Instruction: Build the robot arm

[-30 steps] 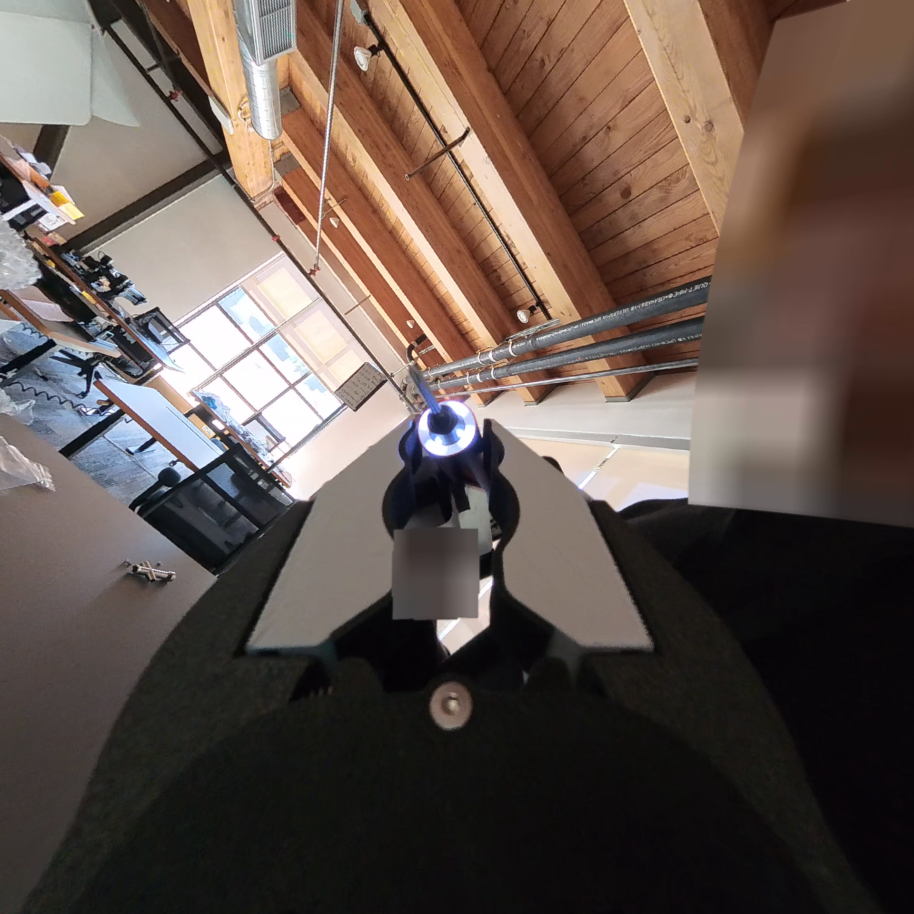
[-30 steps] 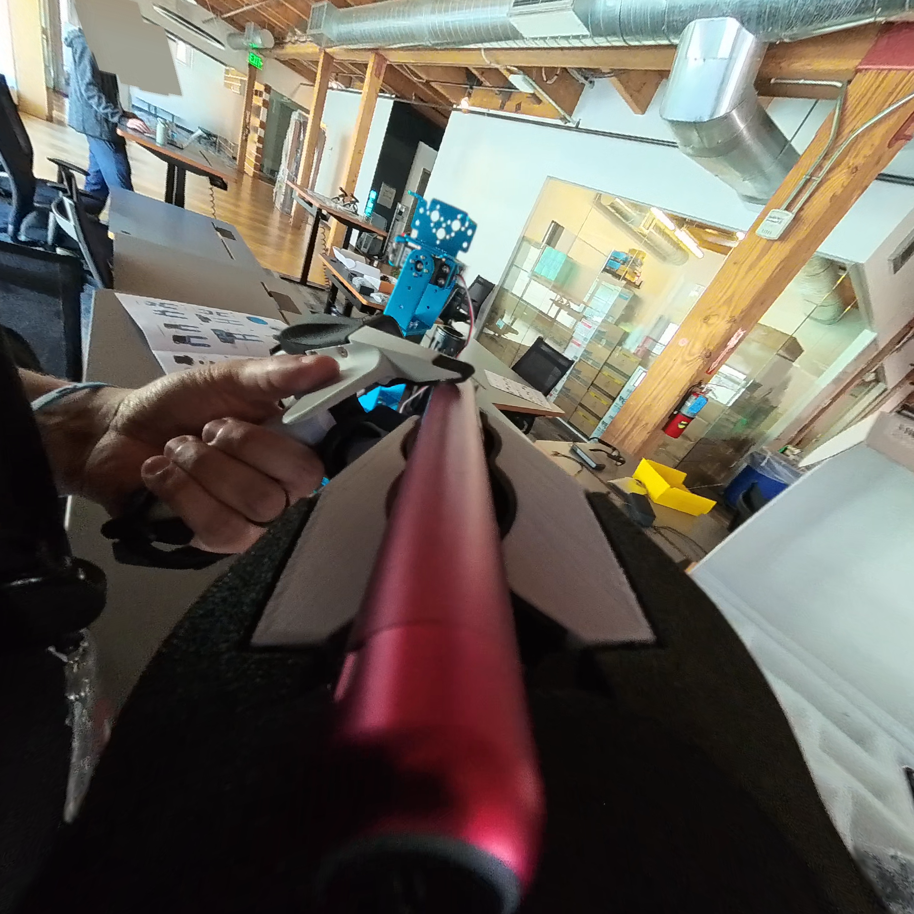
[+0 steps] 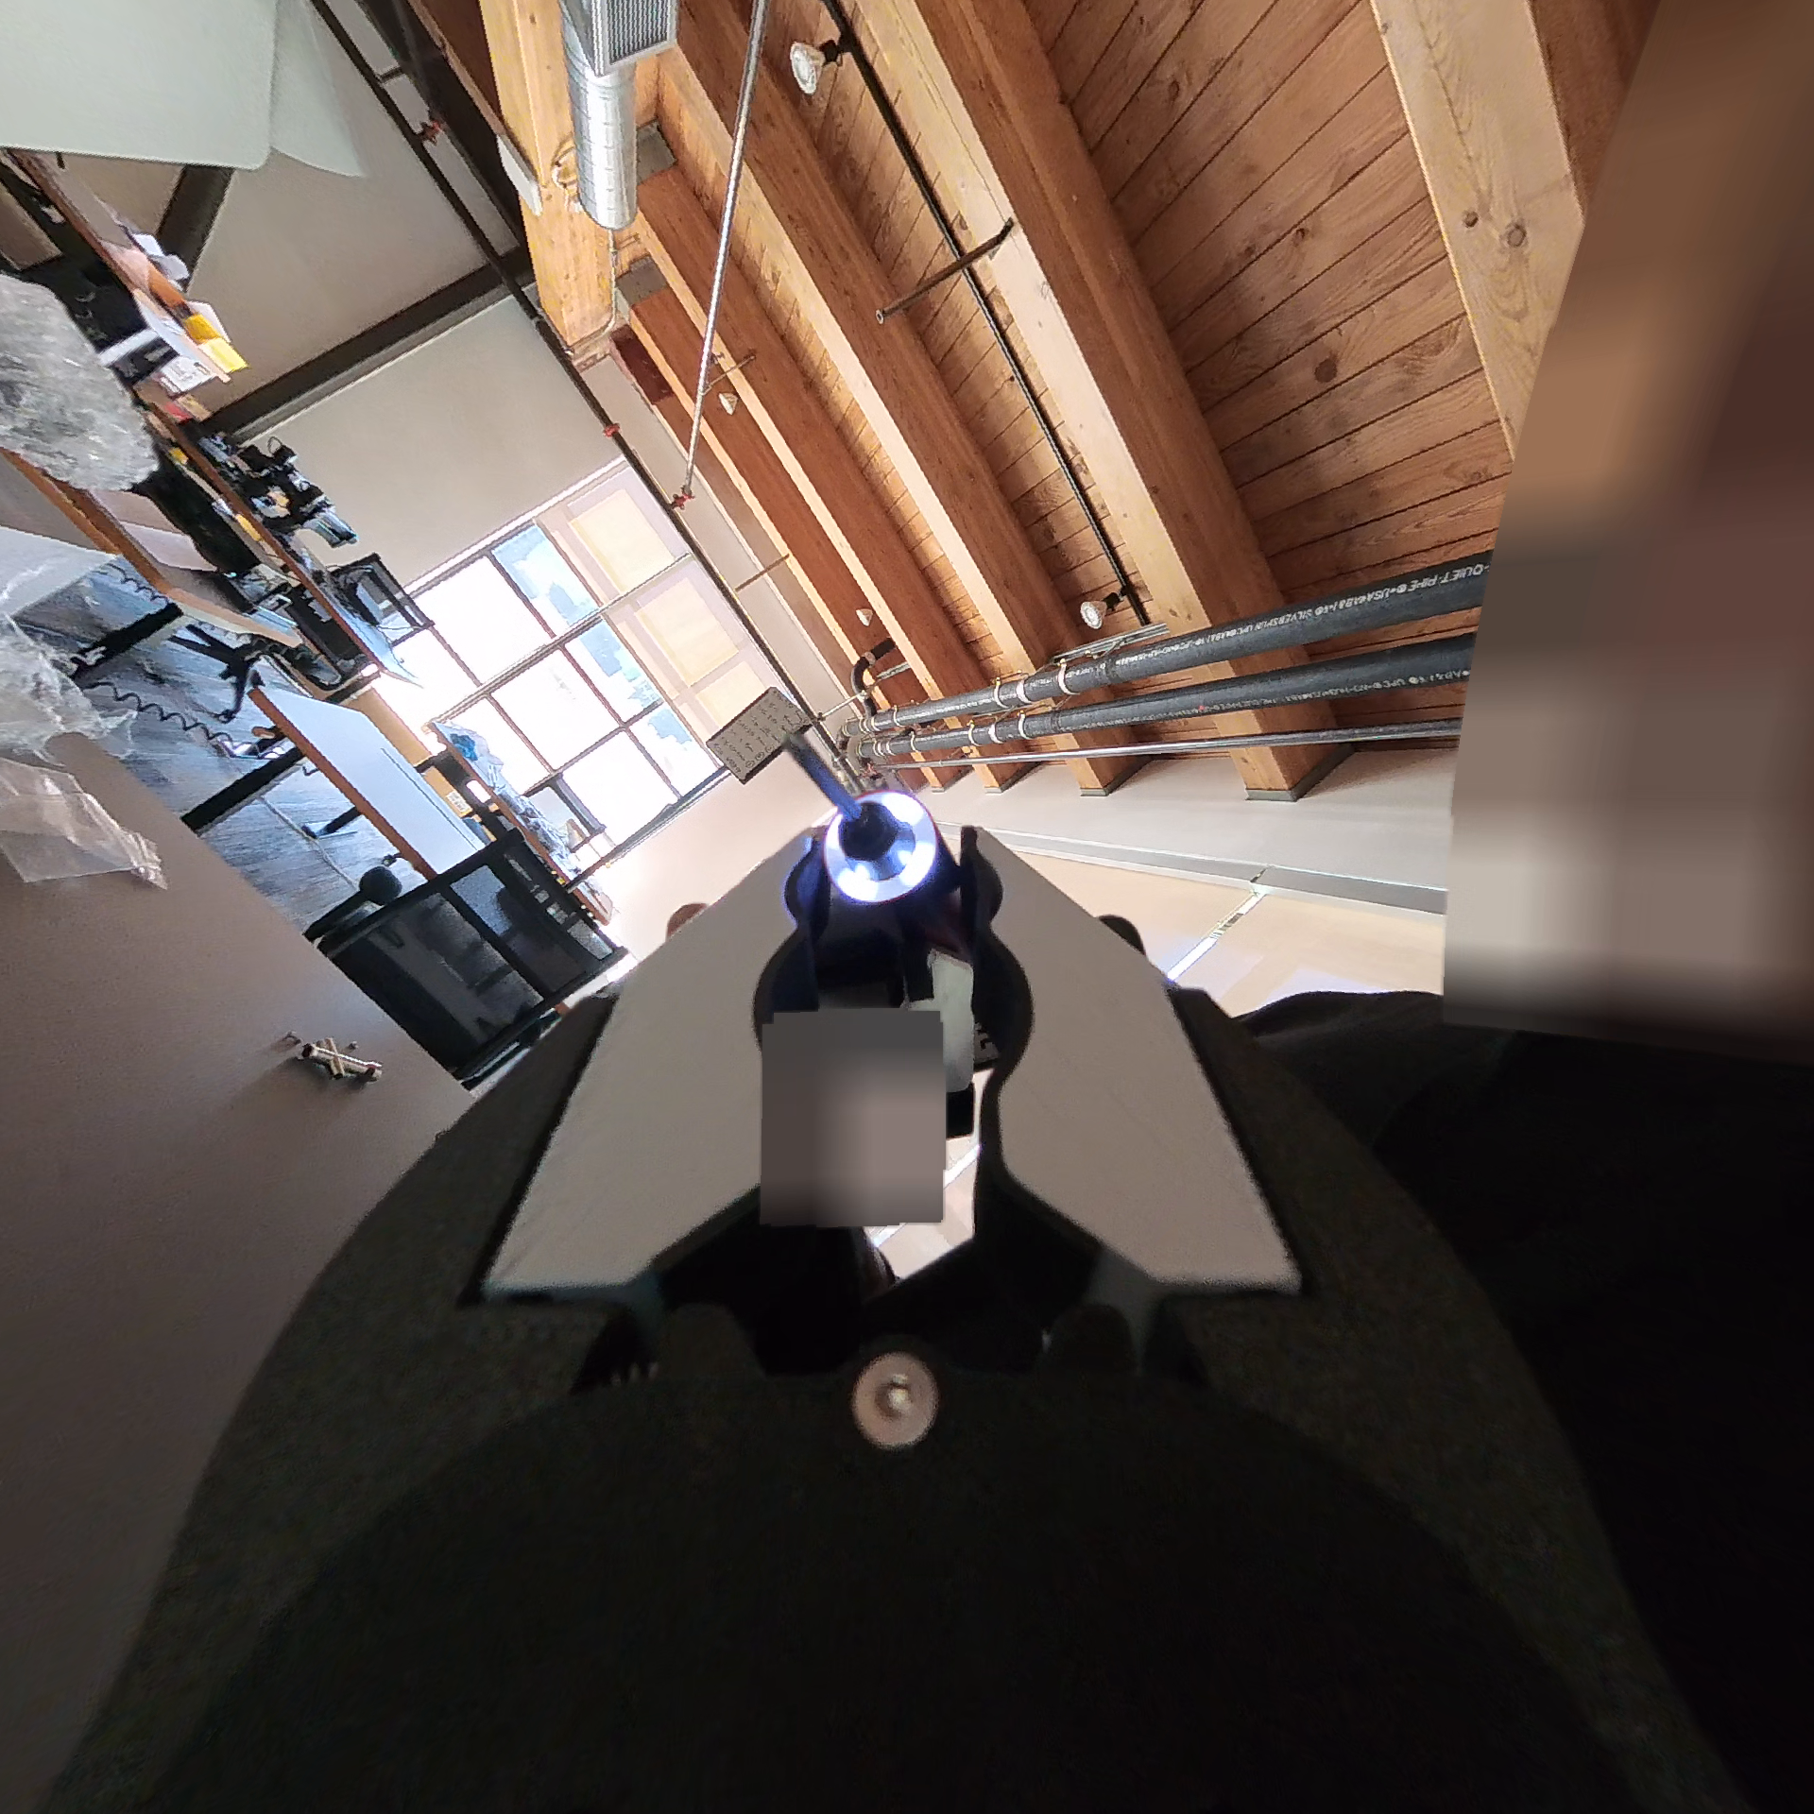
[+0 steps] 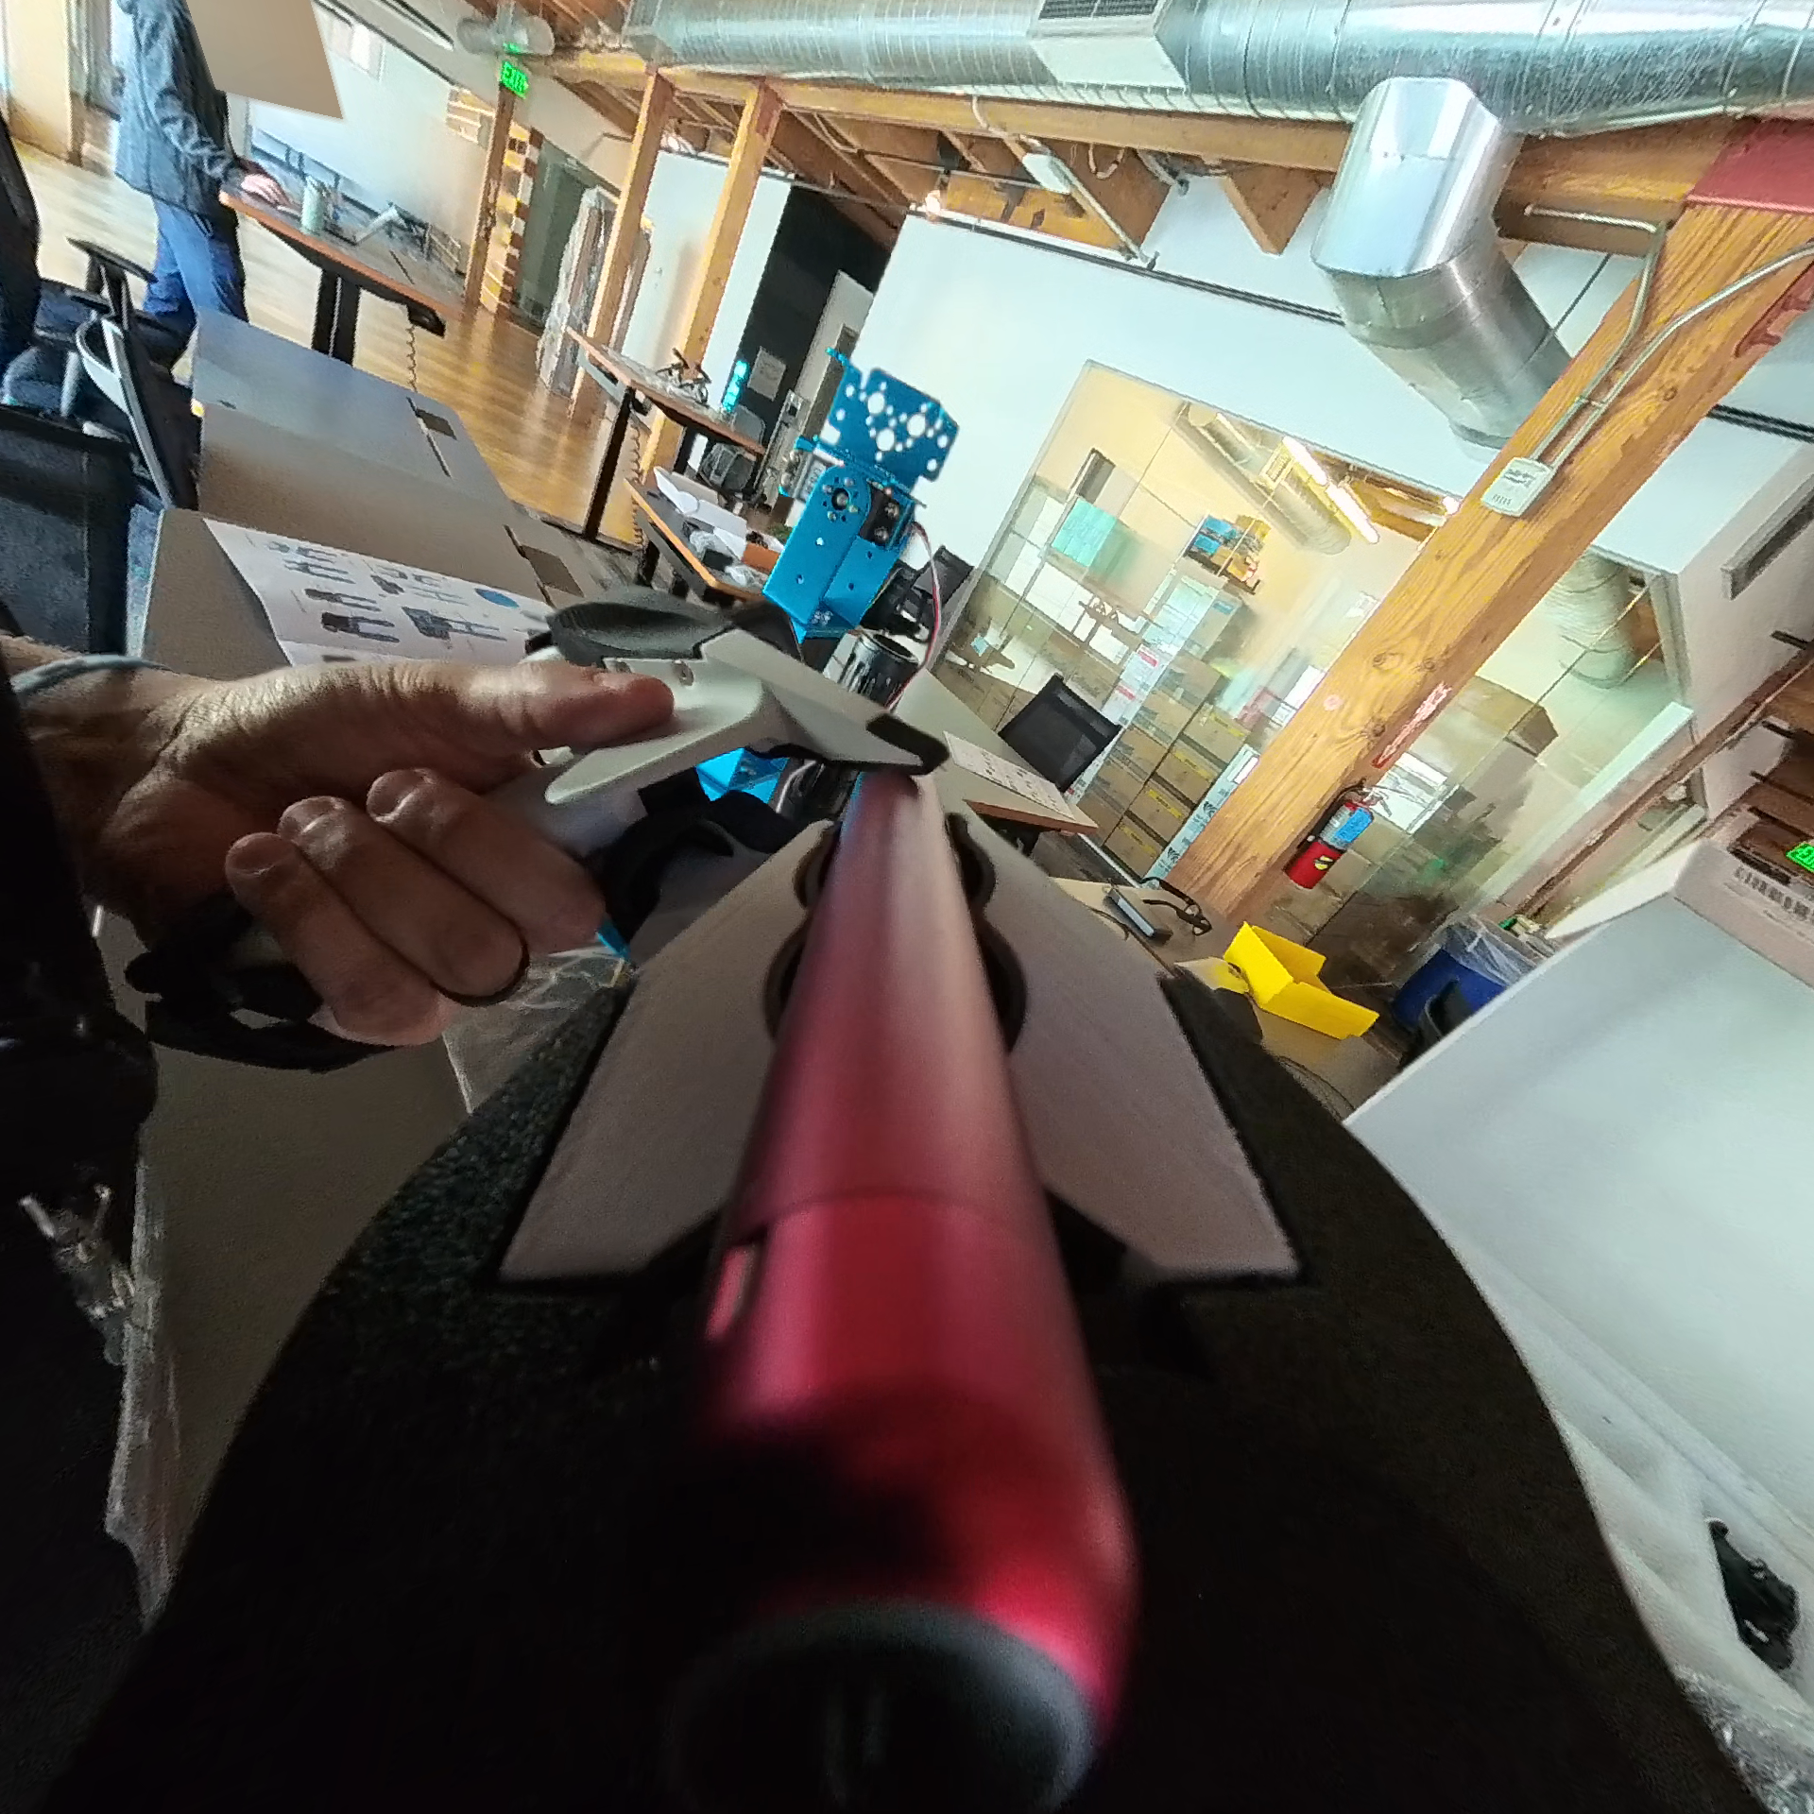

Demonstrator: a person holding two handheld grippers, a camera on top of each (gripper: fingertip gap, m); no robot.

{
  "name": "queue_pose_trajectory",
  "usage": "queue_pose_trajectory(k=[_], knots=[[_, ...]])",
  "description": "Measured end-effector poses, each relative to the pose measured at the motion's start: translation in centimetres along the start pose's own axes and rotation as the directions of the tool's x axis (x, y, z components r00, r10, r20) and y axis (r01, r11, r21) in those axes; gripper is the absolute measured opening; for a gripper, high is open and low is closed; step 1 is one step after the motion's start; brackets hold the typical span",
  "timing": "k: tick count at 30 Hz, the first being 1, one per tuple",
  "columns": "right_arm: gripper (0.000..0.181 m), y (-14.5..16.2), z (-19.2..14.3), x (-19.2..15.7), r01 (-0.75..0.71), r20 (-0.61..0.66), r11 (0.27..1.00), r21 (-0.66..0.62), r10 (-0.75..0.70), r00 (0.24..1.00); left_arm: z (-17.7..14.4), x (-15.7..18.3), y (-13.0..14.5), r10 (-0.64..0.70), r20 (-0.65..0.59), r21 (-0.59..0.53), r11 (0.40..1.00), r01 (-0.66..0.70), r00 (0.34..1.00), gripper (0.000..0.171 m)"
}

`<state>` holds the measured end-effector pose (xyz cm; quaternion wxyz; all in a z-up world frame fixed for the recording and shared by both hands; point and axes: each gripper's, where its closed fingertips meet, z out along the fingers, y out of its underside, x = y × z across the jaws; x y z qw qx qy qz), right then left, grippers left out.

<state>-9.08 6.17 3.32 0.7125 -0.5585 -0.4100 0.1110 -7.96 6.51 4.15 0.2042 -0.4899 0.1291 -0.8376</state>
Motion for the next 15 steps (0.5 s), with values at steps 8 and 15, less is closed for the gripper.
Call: queue_pose_trajectory(k=[8, 15], knots=[[0.022, 0.5, 0.2, 0.0, -0.059, 0.023, 0.998, -0.022, 0.059, 0.998, -0.2, -0.4, -0.1, -0.004, 0.024, 0.011, 1.0, 0.003, 1.0, 0.024], [0.021, 6.1, -2.1, -3.8, -0.184, 0.054, 0.947, -0.265, 0.205, 0.977, -6.6, -4.4, 4.3, 0.21, 0.418, -0.192, 0.971, -0.14, 0.884, 0.037]])
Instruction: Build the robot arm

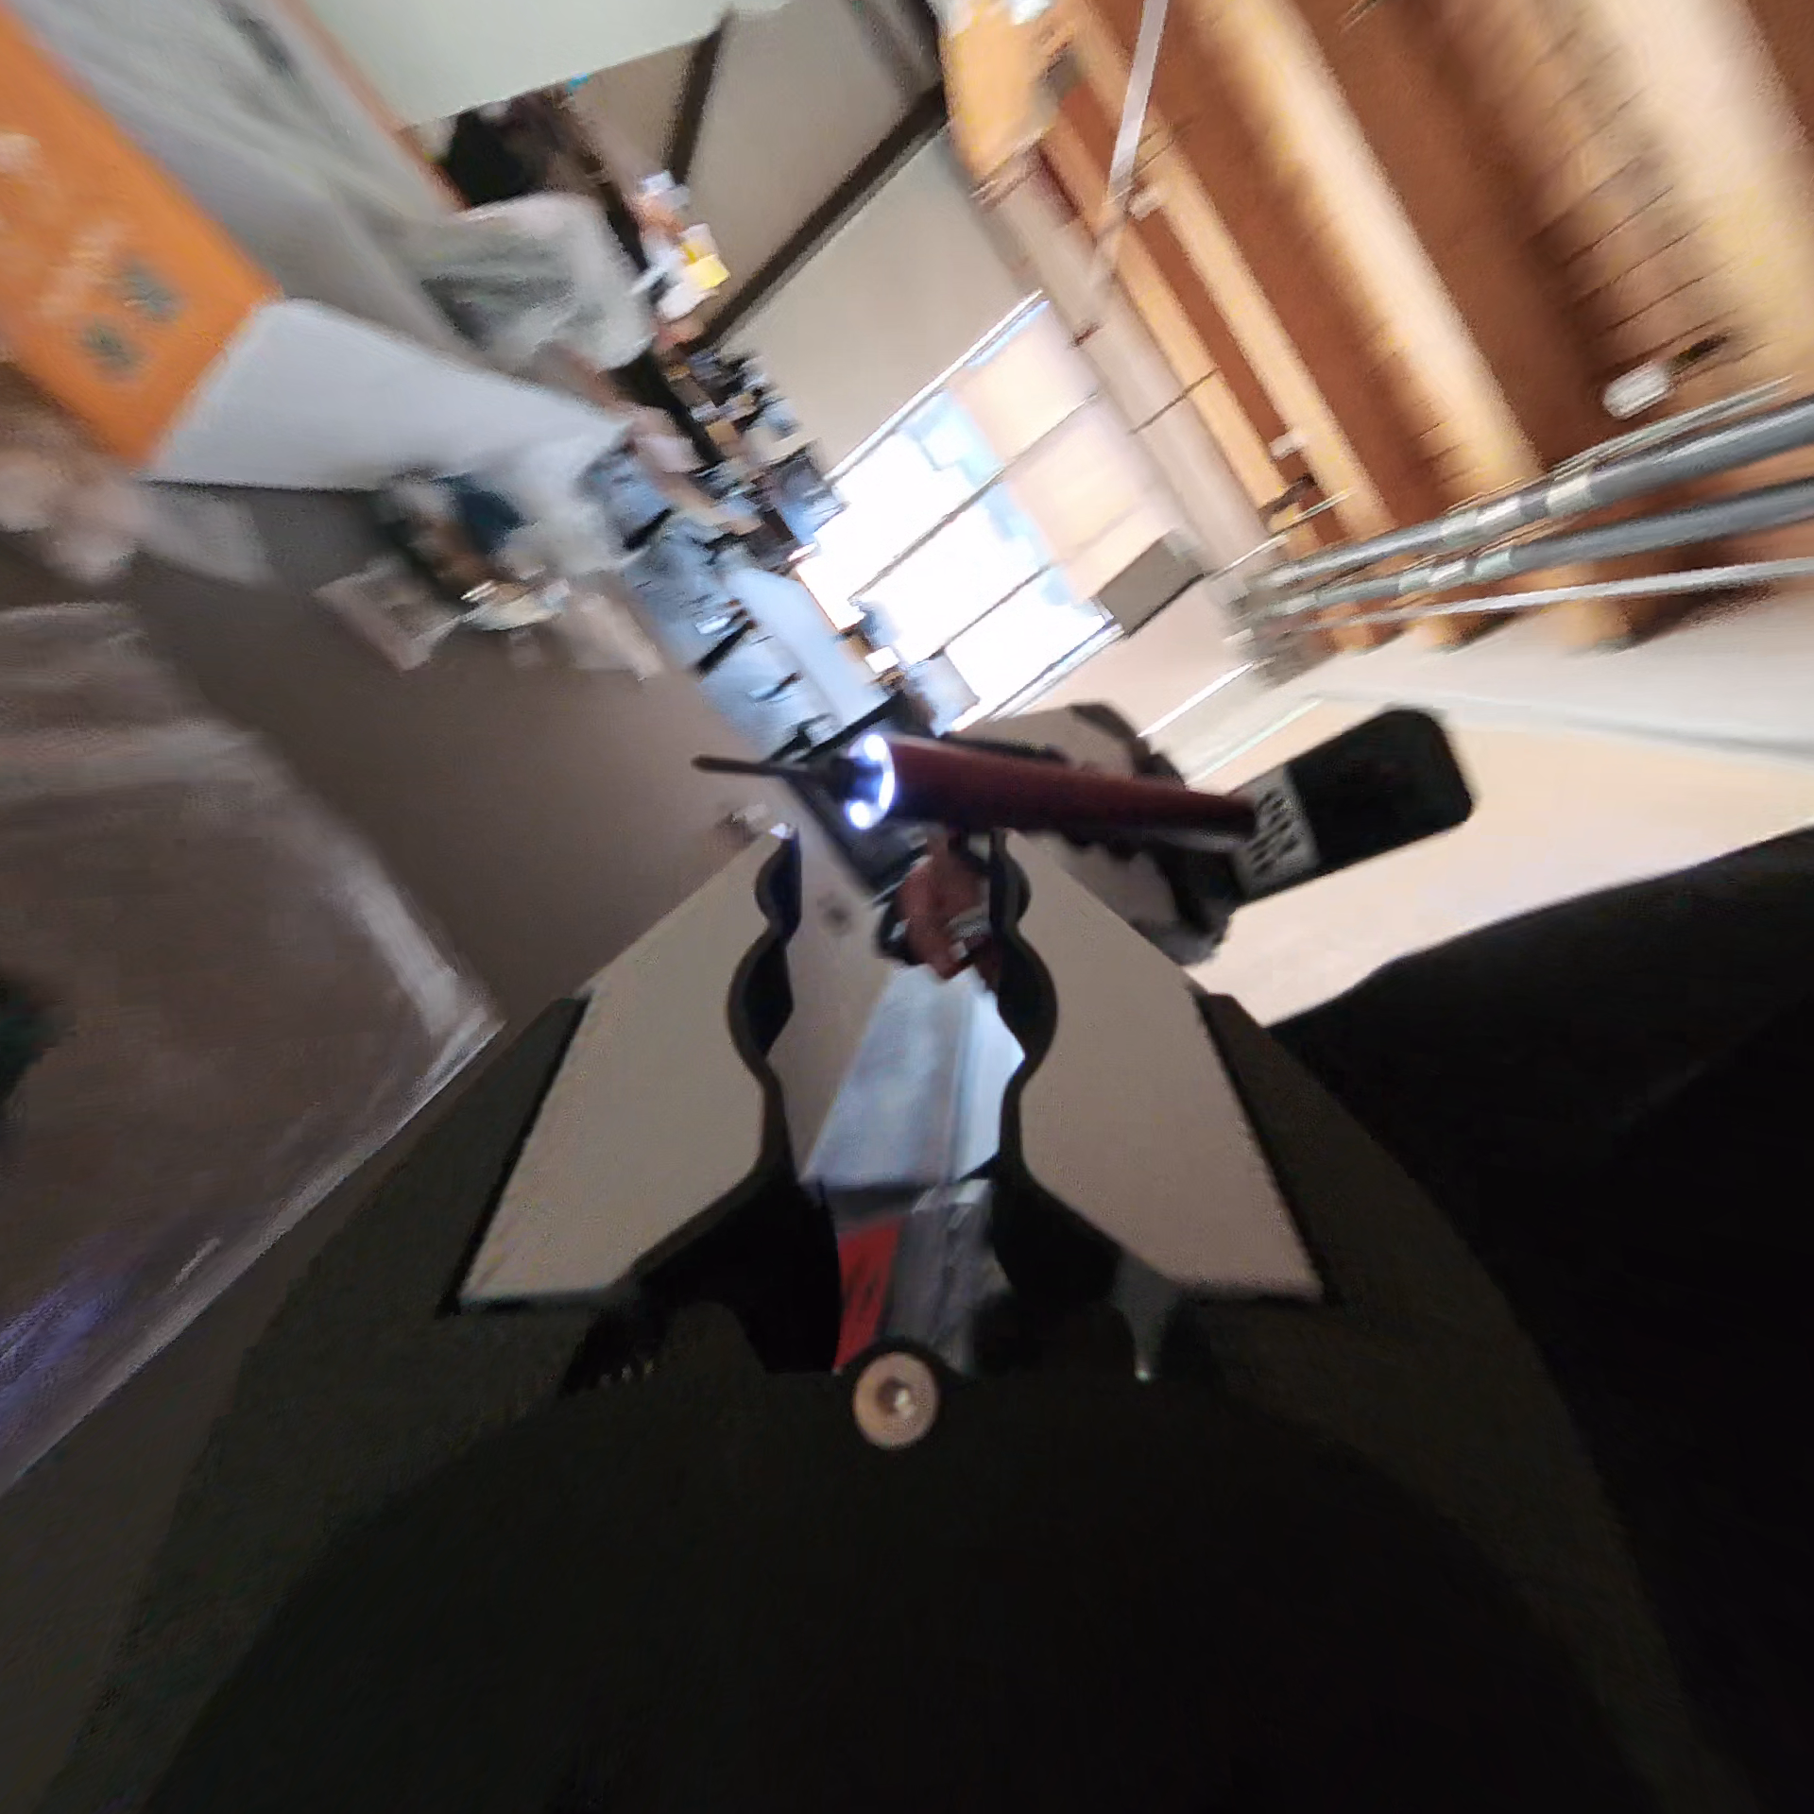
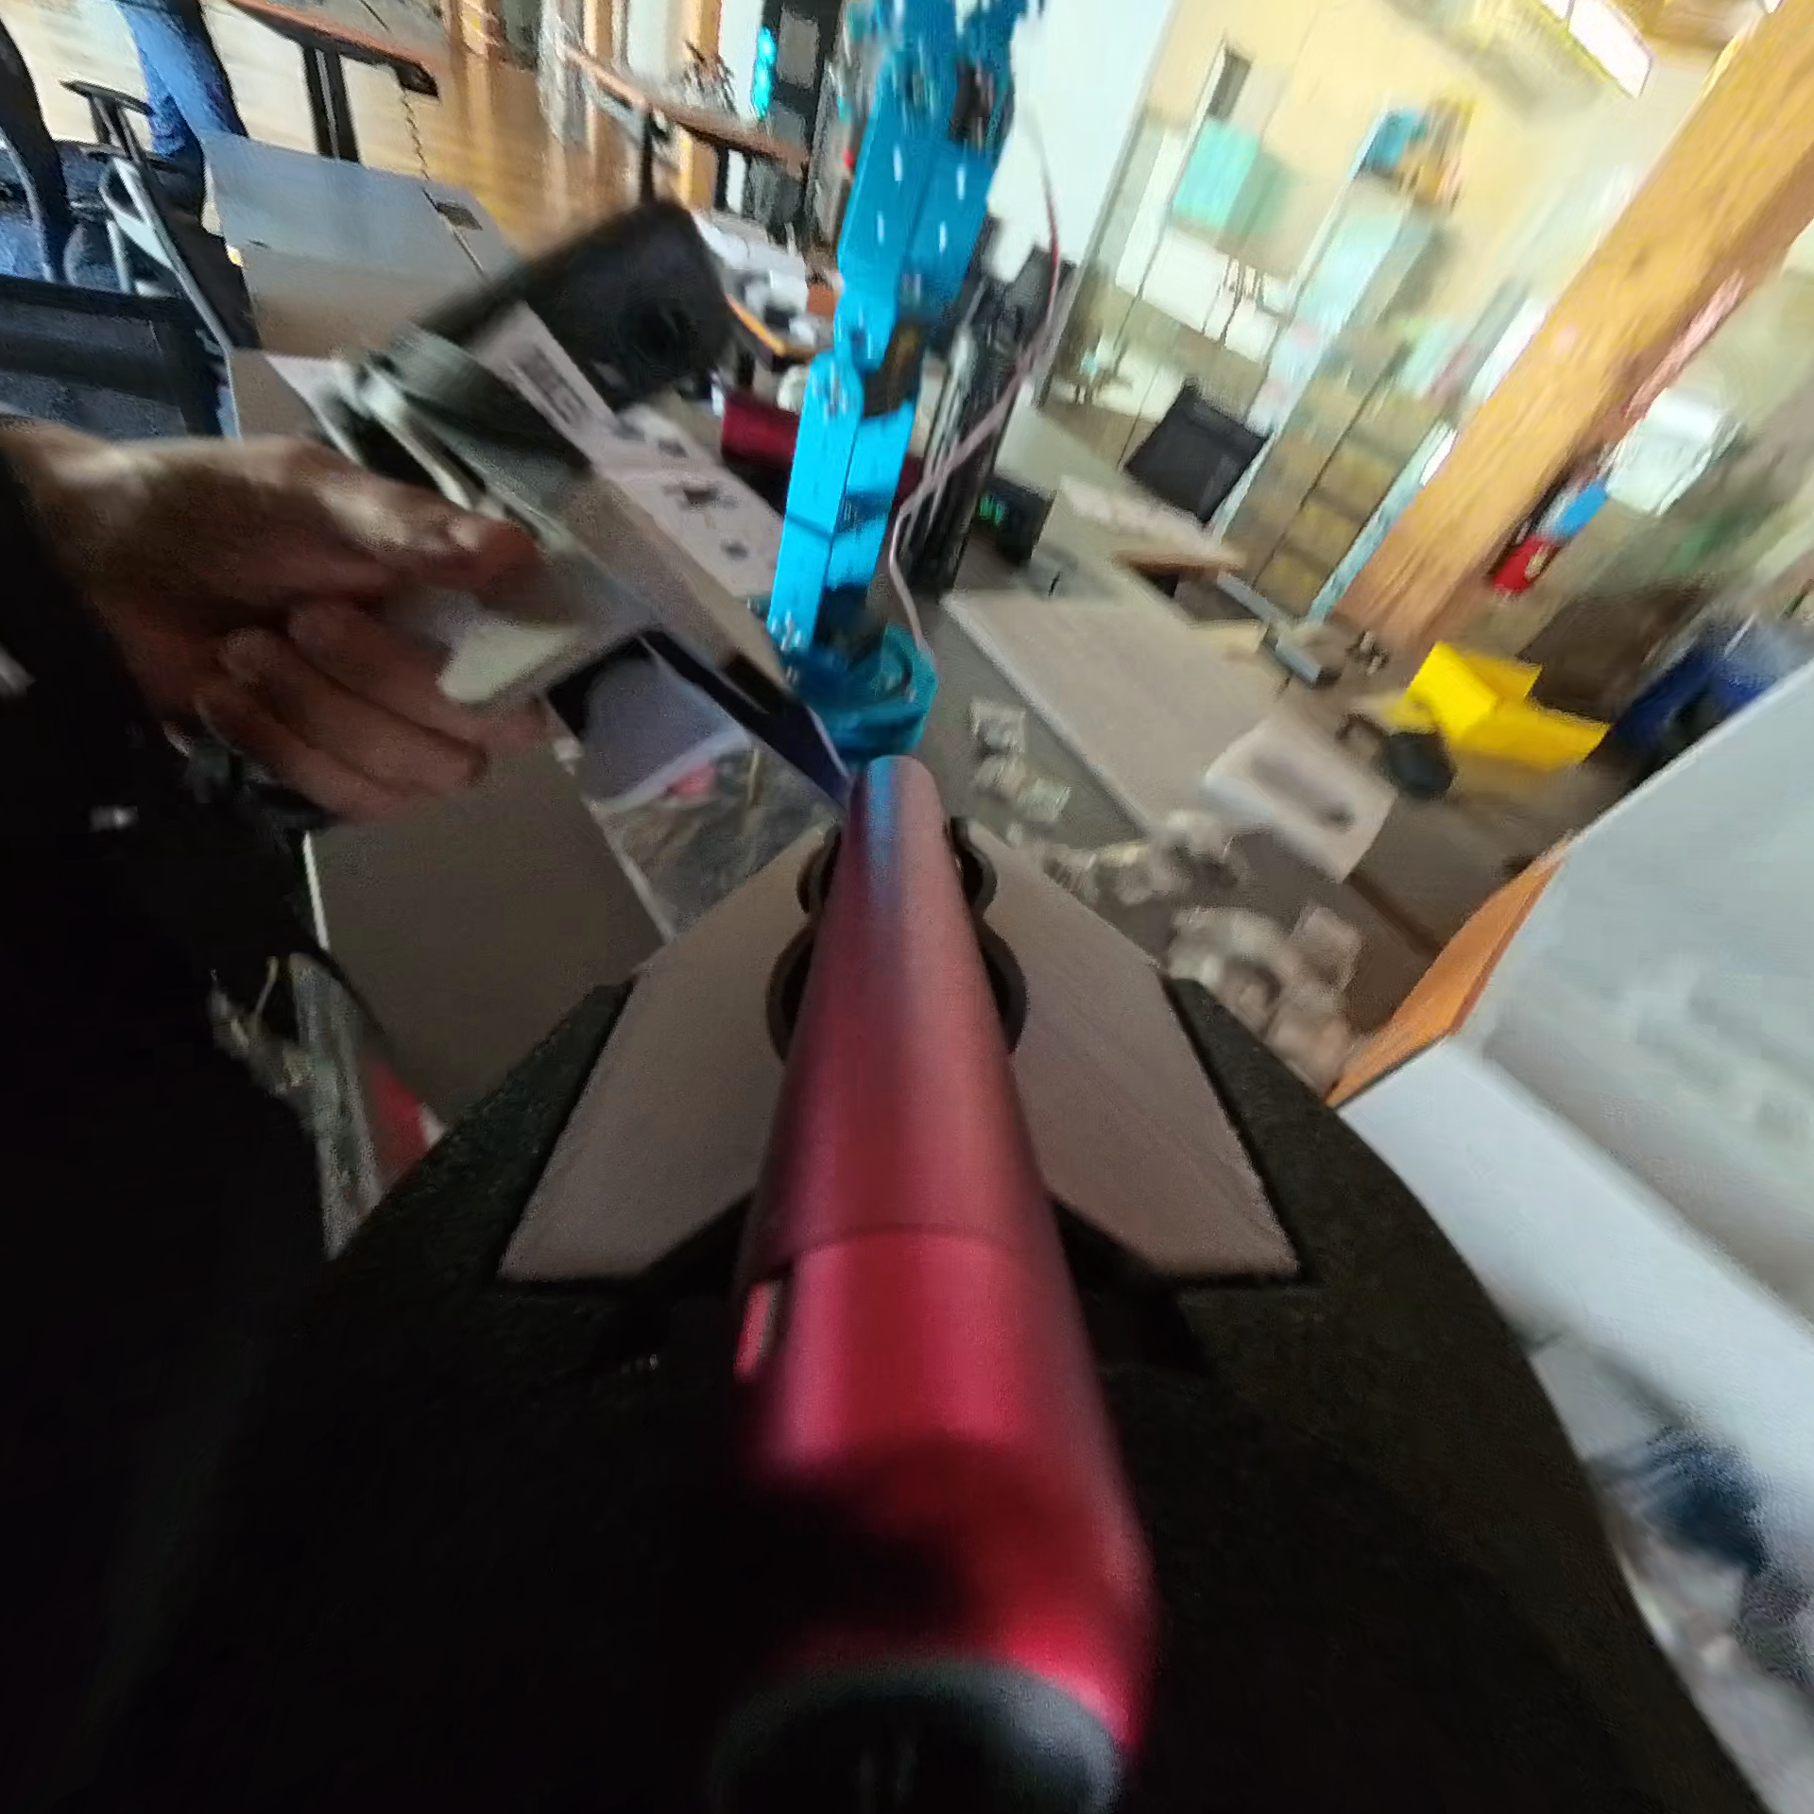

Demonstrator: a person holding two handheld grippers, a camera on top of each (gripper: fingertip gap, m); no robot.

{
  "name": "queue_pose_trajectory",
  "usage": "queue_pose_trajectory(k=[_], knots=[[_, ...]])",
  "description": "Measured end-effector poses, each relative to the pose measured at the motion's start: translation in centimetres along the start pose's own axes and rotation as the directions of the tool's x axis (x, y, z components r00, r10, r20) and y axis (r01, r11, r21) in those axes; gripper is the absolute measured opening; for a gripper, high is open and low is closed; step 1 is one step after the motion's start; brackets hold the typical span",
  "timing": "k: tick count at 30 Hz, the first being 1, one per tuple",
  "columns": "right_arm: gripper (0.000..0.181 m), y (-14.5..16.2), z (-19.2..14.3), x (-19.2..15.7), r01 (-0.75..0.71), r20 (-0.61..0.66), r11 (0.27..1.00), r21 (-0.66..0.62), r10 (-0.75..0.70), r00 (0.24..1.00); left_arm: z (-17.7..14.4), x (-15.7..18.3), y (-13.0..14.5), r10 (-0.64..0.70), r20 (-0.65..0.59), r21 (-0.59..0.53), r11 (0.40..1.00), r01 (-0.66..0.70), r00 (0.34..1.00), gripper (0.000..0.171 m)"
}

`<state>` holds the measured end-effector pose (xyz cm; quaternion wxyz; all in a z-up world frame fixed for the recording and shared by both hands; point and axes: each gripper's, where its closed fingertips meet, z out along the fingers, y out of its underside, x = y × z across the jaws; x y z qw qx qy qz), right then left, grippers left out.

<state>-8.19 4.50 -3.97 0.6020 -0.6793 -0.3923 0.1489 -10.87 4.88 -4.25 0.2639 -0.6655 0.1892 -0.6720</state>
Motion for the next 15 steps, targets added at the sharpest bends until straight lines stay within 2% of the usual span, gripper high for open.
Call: queue_pose_trajectory(k=[2, 4, 8, 12, 15], knots=[[0.023, 3.5, 0.3, -1.4, -0.102, 0.001, 0.99, -0.102, 0.103, 0.995, -3.1, -2.3, 2.5, 0.077, 0.158, -0.074, 0.995, -0.066, 0.984, 0.037], [0.022, 6.2, 1.1, -2.5, -0.149, -0.027, 0.973, -0.177, 0.147, 0.989, -6.1, -4.7, 4.4, 0.153, 0.305, -0.143, 0.983, -0.113, 0.94, 0.037], [0.023, 9.6, 3.0, -4.4, -0.22, -0.044, 0.939, -0.265, 0.216, 0.975, -9.7, -8.4, 6.2, 0.298, 0.476, -0.265, 0.946, -0.188, 0.828, 0.035], [0.023, 10.3, 4.1, -5.3, -0.244, -0.022, 0.927, -0.285, 0.248, 0.969, -9.9, -10.8, 7.3, 0.497, 0.488, -0.439, 0.85, -0.29, 0.718, 0.03], [0.023, 10.3, 4.8, -6.2, -0.23, -0.005, 0.93, -0.285, 0.239, 0.971, -9.1, -10.9, 7.4, 0.538, 0.462, -0.469, 0.823, -0.32, 0.706, 0.027]])
